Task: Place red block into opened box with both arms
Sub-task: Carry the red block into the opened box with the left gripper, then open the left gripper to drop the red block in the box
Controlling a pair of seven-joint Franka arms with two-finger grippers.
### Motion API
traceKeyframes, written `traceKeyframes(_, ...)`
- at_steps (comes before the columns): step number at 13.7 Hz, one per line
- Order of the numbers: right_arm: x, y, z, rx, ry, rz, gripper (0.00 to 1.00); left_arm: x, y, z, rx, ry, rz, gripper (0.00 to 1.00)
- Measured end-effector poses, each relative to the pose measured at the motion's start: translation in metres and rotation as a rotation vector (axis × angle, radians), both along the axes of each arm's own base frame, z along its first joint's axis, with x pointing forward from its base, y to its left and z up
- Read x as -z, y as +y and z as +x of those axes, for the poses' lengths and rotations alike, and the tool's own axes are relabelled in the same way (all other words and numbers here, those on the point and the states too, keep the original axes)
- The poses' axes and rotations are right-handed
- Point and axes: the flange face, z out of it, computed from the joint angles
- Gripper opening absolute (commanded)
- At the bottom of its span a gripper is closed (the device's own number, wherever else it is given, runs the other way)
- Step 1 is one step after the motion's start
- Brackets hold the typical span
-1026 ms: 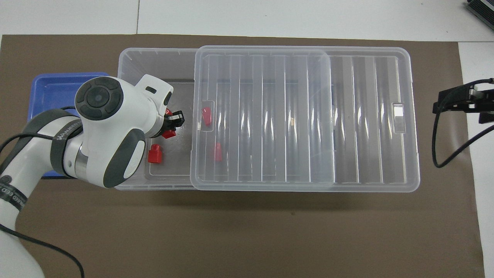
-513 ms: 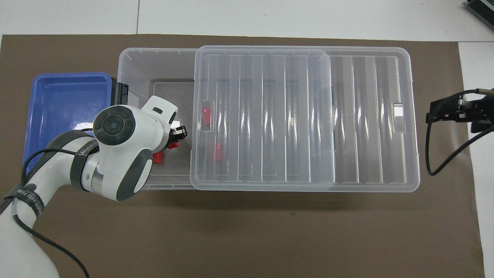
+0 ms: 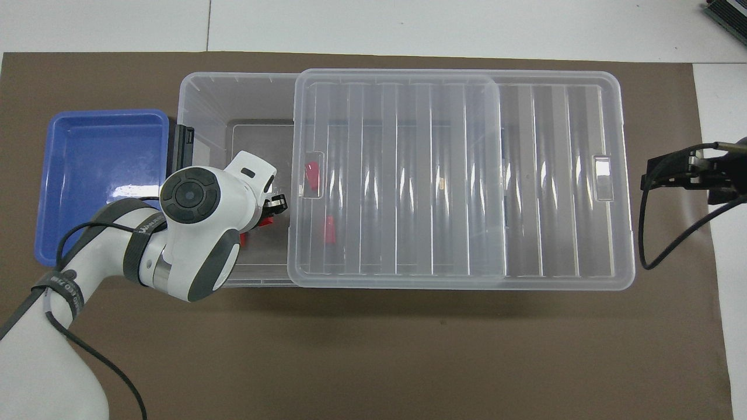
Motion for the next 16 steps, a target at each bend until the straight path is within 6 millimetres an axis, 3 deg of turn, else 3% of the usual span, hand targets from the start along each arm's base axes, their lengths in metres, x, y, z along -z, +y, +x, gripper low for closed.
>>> traceKeyframes(2, 0.0, 0.0, 0.0, 0.0, 0.0, 0.0, 1.0, 0.009, -0.003, 0.0, -0.003, -0.003, 0.012, 0.0)
traceKeyframes(3, 0.0, 0.0, 0.0, 0.001, 0.0, 0.0, 1.0, 0.008, -0.003, 0.0, -0.004, -0.006, 0.012, 0.13)
traceKeyframes(4, 0.0, 0.0, 0.0, 0.001, 0.0, 0.0, 1.0, 0.008, -0.003, 0.0, -0.004, -0.006, 0.012, 0.64)
traceKeyframes(5, 0.0, -0.001, 0.0, 0.001, 0.0, 0.0, 1.0, 0.008, -0.003, 0.0, -0.004, -0.006, 0.012, 0.76)
traceKeyframes(12, 0.0, -0.001, 0.0, 0.001, 0.0, 0.0, 1.0, 0.007, 0.0, 0.004, -0.015, -0.01, 0.012, 0.78)
traceKeyframes(14, 0.0, -0.001, -0.001, 0.001, -0.001, 0.0, 1.0, -0.006, -0.001, 0.01, -0.02, -0.008, 0.017, 0.78)
traceKeyframes(16, -0.001, -0.001, -0.001, 0.001, -0.001, 0.0, 1.0, -0.035, 0.0, 0.021, -0.035, 0.01, 0.037, 0.78)
